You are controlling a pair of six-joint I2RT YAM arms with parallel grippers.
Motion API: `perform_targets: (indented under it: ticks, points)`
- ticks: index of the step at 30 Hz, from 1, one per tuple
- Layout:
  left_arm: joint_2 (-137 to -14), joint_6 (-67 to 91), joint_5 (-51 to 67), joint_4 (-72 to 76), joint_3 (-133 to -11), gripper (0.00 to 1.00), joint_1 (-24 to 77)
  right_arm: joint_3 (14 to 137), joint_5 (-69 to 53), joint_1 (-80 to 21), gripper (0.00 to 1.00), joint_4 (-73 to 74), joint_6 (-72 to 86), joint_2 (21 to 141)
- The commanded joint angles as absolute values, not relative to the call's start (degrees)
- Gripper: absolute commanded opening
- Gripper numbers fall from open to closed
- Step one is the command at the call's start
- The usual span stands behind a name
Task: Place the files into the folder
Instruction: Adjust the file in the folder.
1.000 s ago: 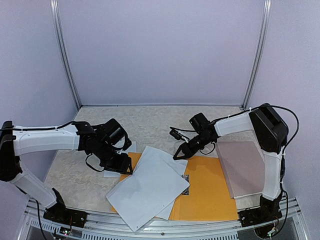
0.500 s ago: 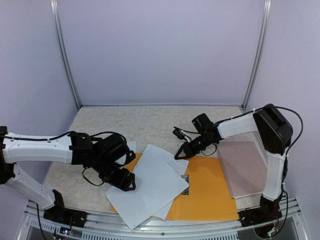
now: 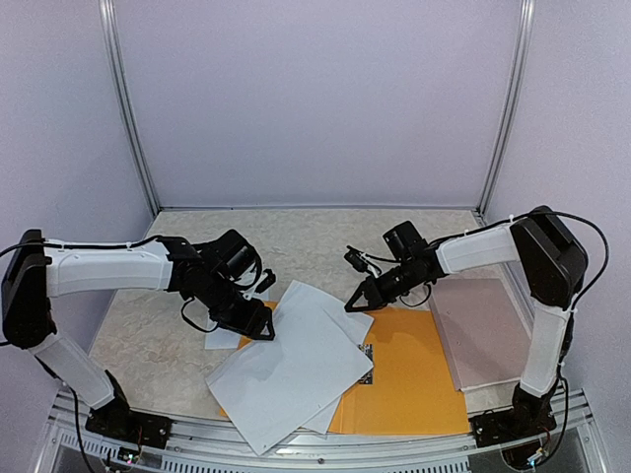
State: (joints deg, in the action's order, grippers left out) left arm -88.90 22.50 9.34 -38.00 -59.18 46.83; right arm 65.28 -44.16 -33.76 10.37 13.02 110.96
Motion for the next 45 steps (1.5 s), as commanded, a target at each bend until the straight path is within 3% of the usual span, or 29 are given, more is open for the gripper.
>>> perform_targets:
  ticks: [1,17,28,32,45]
  points:
    - [-90.5,16.4,19.4,-36.2,-61.1,0.62,46.2,65.3,-44.6,-34.3,0.0,10.4,13.1,110.0]
    - [-97.0,14.6,15.0,-37.6,-62.4,0.41,45.5,65.9,-44.9,-34.3,0.0,10.7,12.5,111.4]
    - [-98.7,16.0,14.6,-34.7,-61.3,0.17,45.7,65.5,-45.6,-34.3,0.0,9.8,13.3,112.0]
    - [-99.5,16.6,14.4,-33.5,-61.0,0.0,45.8,65.5,-45.9,-34.4,0.0,9.3,13.7,111.9]
    - [-98.9,20.2,11.5,-29.6,-59.8,0.0,45.4,65.0,-45.7,-34.7,0.0,8.6,14.5,111.9]
